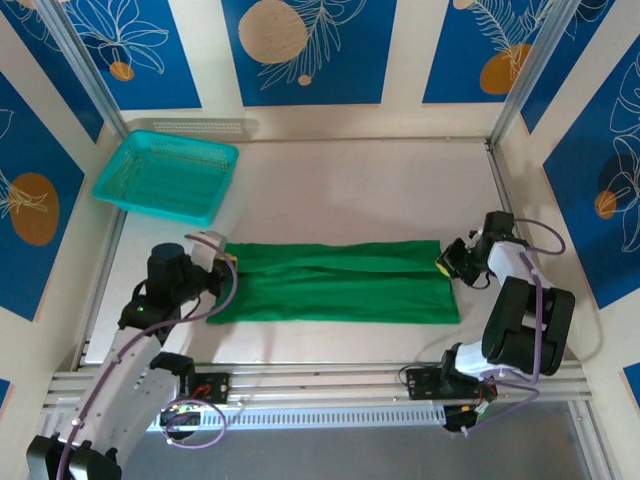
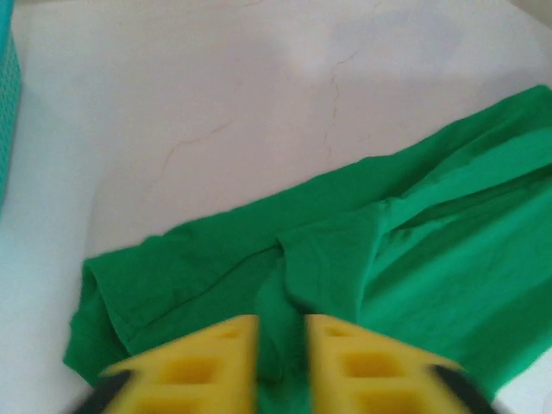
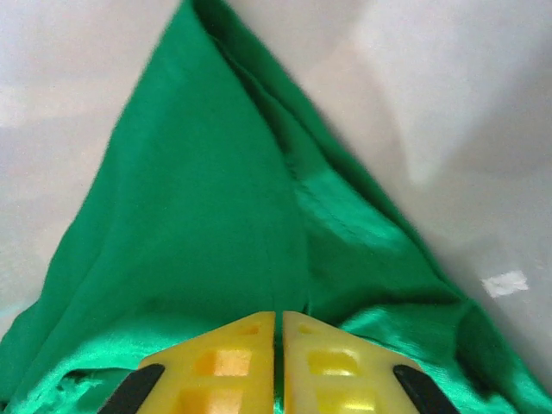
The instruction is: Fold the inside-out t-shirt
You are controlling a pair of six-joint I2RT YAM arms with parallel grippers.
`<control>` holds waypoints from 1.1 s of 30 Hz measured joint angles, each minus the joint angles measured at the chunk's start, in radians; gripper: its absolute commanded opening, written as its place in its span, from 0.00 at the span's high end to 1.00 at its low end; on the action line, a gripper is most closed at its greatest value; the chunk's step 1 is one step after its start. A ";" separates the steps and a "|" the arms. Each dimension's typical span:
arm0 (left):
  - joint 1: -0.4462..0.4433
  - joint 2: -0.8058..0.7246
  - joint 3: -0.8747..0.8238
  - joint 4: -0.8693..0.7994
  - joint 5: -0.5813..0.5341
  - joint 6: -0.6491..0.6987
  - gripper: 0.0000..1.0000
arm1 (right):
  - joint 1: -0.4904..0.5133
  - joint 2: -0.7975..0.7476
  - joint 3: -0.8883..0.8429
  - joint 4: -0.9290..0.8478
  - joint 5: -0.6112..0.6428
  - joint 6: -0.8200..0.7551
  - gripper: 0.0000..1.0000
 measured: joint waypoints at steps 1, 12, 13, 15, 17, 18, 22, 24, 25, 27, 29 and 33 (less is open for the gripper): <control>0.000 -0.014 0.000 -0.010 0.000 -0.037 0.55 | -0.008 -0.008 -0.007 0.000 0.006 0.013 0.76; 0.000 0.033 0.057 -0.076 0.051 -0.417 0.38 | 0.315 -0.117 0.132 -0.076 0.286 -0.010 0.69; 0.000 0.085 0.080 -0.081 0.065 -0.440 0.41 | 0.378 -0.119 0.157 -0.062 0.266 -0.015 0.69; 0.000 0.185 0.130 -0.090 0.078 -0.476 0.45 | 0.496 -0.111 0.187 -0.009 0.212 -0.018 0.69; 0.000 0.311 0.183 -0.093 0.083 -0.502 0.50 | 0.639 -0.083 0.206 0.064 0.167 -0.018 0.65; 0.000 0.366 0.203 -0.093 0.083 -0.512 0.52 | 0.695 -0.062 0.215 0.095 0.150 -0.014 0.65; 0.000 0.529 0.245 -0.090 0.073 -0.548 0.55 | 0.922 0.115 0.321 0.187 0.115 -0.014 0.62; 0.000 0.583 0.247 -0.083 0.067 -0.571 0.64 | 0.992 0.232 0.415 0.206 0.100 -0.013 0.62; 0.000 0.610 0.247 -0.074 0.068 -0.589 0.70 | 1.023 0.299 0.473 0.213 0.092 -0.012 0.62; 0.000 0.650 0.245 -0.043 0.073 -0.612 0.74 | 1.070 0.406 0.568 0.224 0.093 -0.015 0.61; 0.000 0.679 0.241 -0.012 0.073 -0.624 0.76 | 1.108 0.498 0.650 0.228 0.097 -0.032 0.59; 0.000 0.707 0.217 0.024 0.040 -0.640 0.78 | 1.150 0.638 0.786 0.205 0.097 -0.085 0.58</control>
